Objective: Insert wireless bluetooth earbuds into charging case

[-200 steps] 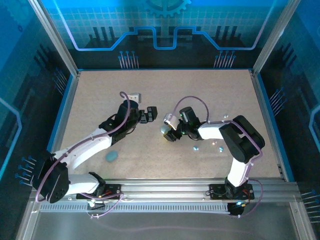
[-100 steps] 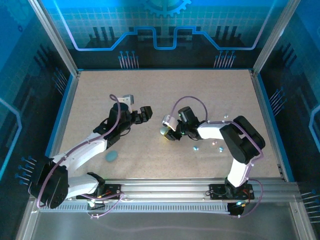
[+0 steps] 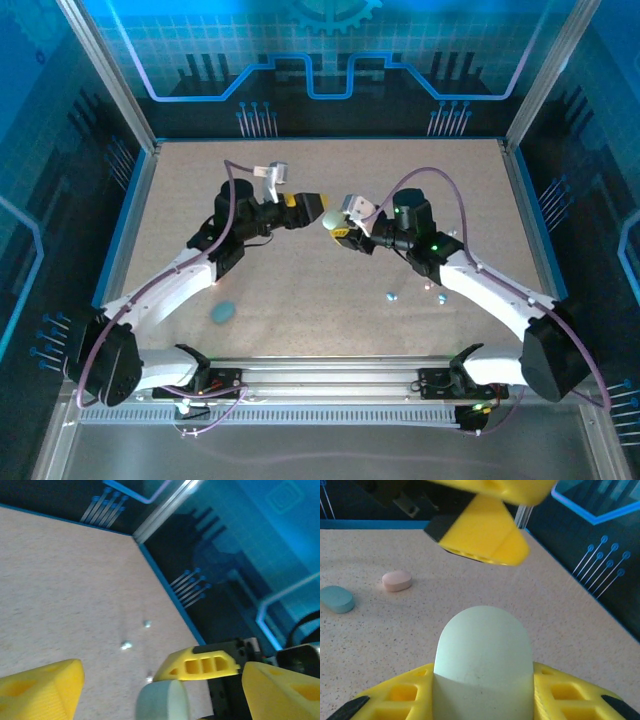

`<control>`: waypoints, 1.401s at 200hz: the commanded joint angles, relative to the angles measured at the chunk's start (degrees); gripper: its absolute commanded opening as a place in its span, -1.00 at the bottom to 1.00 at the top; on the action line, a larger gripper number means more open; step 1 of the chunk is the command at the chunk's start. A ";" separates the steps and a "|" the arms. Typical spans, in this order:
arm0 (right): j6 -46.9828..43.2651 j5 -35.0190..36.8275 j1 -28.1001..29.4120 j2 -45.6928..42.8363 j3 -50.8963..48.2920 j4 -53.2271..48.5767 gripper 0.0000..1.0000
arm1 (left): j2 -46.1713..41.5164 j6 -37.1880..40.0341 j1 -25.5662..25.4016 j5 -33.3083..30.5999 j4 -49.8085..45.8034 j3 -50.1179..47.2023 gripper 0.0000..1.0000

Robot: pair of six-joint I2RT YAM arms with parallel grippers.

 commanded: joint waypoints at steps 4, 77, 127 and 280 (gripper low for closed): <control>-0.15 0.32 -0.55 -2.34 2.00 -0.96 -0.27 | 2.63 -0.42 -1.59 6.44 -1.75 3.67 0.52; 0.83 4.63 -0.50 -4.78 0.93 2.72 -0.26 | 6.62 1.93 -2.82 6.65 -10.48 9.38 0.23; -0.37 8.27 0.26 -5.01 0.93 2.91 -0.24 | 7.76 1.81 -3.18 9.25 -12.36 12.06 -0.07; 0.92 2.73 -6.04 -12.64 -9.82 17.13 0.22 | 7.73 -11.06 -3.50 12.49 -8.58 16.41 -0.47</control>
